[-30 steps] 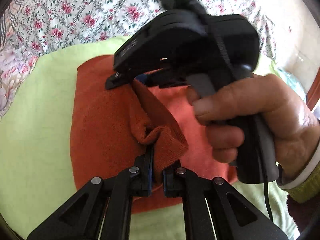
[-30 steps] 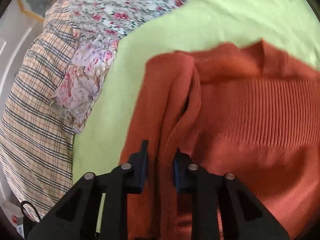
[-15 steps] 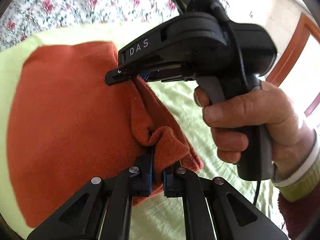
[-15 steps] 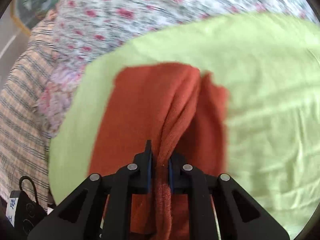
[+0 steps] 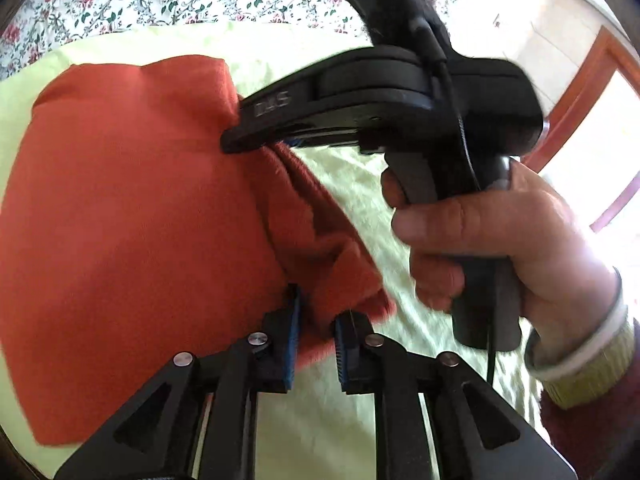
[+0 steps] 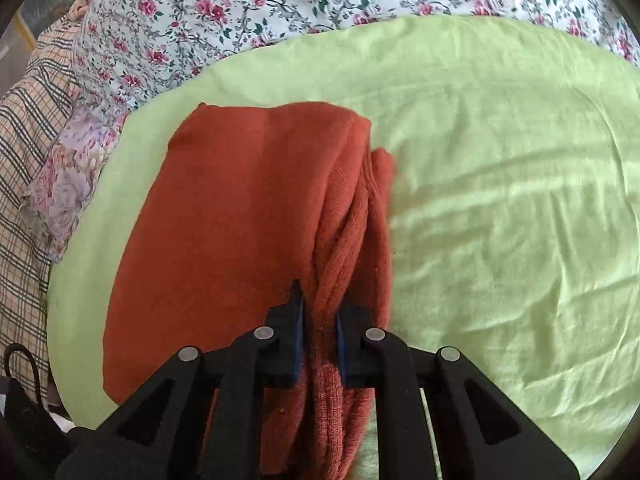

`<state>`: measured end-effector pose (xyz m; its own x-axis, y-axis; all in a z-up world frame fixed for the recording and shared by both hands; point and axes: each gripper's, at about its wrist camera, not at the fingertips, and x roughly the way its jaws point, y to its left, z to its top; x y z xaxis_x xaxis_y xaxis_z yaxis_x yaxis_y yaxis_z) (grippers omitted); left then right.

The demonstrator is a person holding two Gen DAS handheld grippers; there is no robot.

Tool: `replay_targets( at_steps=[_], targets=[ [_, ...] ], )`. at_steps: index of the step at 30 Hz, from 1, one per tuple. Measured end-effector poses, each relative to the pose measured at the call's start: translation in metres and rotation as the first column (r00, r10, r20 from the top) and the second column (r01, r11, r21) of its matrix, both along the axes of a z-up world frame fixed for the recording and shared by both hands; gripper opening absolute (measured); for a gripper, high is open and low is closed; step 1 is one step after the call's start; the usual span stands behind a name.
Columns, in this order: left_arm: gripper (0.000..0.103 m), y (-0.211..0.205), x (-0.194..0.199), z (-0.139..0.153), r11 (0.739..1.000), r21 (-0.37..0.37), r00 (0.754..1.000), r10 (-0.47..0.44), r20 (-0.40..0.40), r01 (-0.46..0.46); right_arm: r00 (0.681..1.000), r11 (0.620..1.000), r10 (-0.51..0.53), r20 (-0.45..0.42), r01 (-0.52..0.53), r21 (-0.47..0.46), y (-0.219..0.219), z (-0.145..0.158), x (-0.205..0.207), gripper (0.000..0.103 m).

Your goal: Fold small clothes

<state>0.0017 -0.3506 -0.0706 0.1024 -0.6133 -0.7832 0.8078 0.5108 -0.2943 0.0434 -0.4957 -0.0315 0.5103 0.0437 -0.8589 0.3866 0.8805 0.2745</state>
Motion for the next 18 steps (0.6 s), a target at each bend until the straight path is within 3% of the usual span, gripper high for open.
replay_targets(
  at_steps=[1,3,4,6,9,14,18],
  targets=[
    [0.022,0.010,-0.002,0.004,1.000,0.000,1.000,-0.005,-0.003,0.005,1.000,1.000,-0.014,0.005,0.014,-0.008,0.000,0.003,-0.004,0.017],
    [0.042,0.032,-0.002,0.011,1.000,0.006,1.000,0.012,0.013,-0.012,0.999,0.999,-0.037,0.005,0.037,-0.025,0.001,0.008,-0.010,0.029],
    [0.046,0.045,0.000,0.015,0.999,0.011,0.999,0.029,0.024,-0.030,0.998,0.998,-0.056,0.003,0.056,-0.030,0.001,0.011,-0.015,0.034],
    [0.057,0.065,0.007,0.019,0.997,0.019,0.997,0.069,0.029,-0.070,0.996,0.996,-0.083,0.015,0.084,-0.024,0.001,0.016,-0.026,0.054],
    [0.066,0.100,0.033,0.022,0.985,0.028,0.985,0.172,0.020,-0.172,0.993,0.994,-0.107,0.050,0.105,0.033,0.001,0.019,-0.041,0.064],
    [0.073,0.129,0.108,0.013,0.942,0.051,0.943,0.332,-0.017,-0.331,0.992,0.987,-0.119,0.047,0.113,0.119,-0.002,0.007,-0.042,0.065],
    [0.077,0.124,0.158,-0.009,0.937,0.057,0.929,0.350,-0.121,-0.345,0.992,0.976,-0.118,0.048,0.107,0.192,-0.006,-0.007,-0.033,0.065]
  ],
)
